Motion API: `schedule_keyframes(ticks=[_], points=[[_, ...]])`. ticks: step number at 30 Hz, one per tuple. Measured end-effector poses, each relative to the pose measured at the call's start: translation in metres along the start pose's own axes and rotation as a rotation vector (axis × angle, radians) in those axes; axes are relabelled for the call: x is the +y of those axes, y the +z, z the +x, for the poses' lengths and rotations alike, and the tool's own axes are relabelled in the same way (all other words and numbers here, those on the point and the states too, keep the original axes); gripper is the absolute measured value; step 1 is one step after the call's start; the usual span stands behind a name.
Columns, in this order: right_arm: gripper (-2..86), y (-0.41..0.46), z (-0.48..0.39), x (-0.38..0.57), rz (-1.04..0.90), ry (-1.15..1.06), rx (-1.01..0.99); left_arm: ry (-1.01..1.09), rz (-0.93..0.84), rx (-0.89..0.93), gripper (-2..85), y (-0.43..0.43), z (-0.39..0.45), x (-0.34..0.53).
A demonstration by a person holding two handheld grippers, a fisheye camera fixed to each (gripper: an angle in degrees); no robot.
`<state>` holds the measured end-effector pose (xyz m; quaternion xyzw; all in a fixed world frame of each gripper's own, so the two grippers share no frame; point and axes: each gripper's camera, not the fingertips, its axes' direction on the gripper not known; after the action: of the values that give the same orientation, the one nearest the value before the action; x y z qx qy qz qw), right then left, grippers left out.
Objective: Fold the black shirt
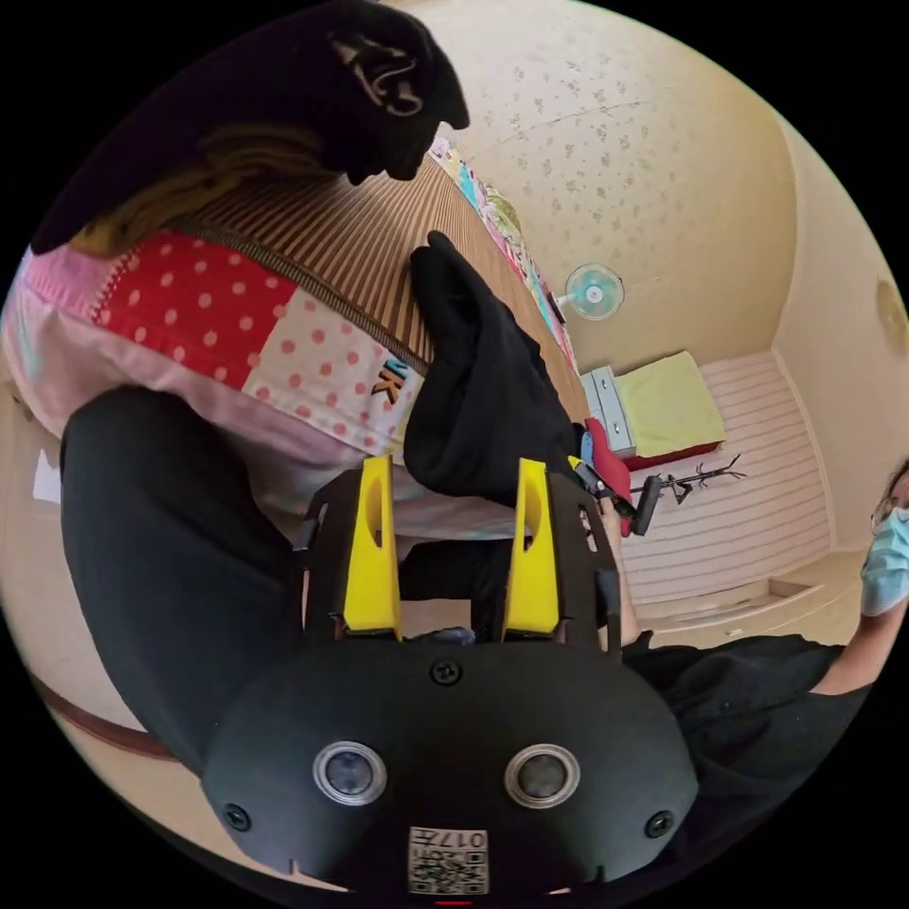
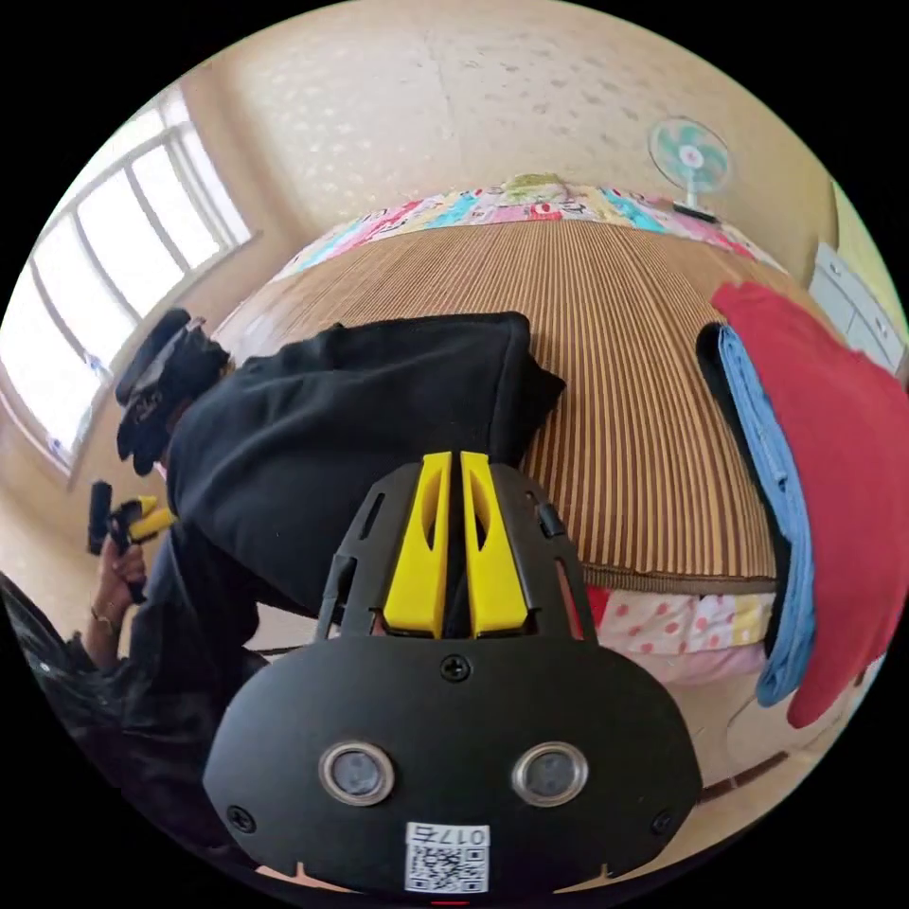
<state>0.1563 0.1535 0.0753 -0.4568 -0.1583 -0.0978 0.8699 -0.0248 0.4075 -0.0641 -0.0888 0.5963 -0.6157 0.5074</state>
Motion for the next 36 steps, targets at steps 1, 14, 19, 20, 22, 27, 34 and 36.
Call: schedule_keyframes(ticks=[1,14,19,20,22,27,34,36], points=[[2.2,0.001,0.004,0.002,0.005,0.018,-0.021,-0.017,-0.008,0.033,18.7,0.005,-0.005,-0.001],[0.3,0.016,-0.066,0.037,0.004,-0.111,0.342,0.064,0.123,0.193,6.2,0.008,0.007,0.005],[0.3,0.027,-0.035,0.059,0.043,-0.060,0.247,0.284,0.202,0.108,5.9,0.020,0.077,-0.005],[0.3,0.024,-0.030,0.062,0.050,-0.049,0.225,0.342,0.204,0.114,5.9,0.032,0.097,-0.011],[0.3,0.023,-0.026,0.065,0.057,-0.052,0.224,0.435,0.184,0.123,5.9,0.054,0.130,-0.020],[0.4,0.017,-0.025,0.074,0.087,-0.047,0.273,0.734,0.050,0.143,5.8,0.159,0.239,-0.011],[0.5,-0.045,0.021,0.075,-0.024,0.068,0.103,0.976,-0.423,0.142,6.7,0.328,0.293,0.070],[0.7,-0.081,0.051,0.096,-0.012,0.157,0.088,0.938,-0.584,0.136,8.2,0.370,0.278,0.093]])
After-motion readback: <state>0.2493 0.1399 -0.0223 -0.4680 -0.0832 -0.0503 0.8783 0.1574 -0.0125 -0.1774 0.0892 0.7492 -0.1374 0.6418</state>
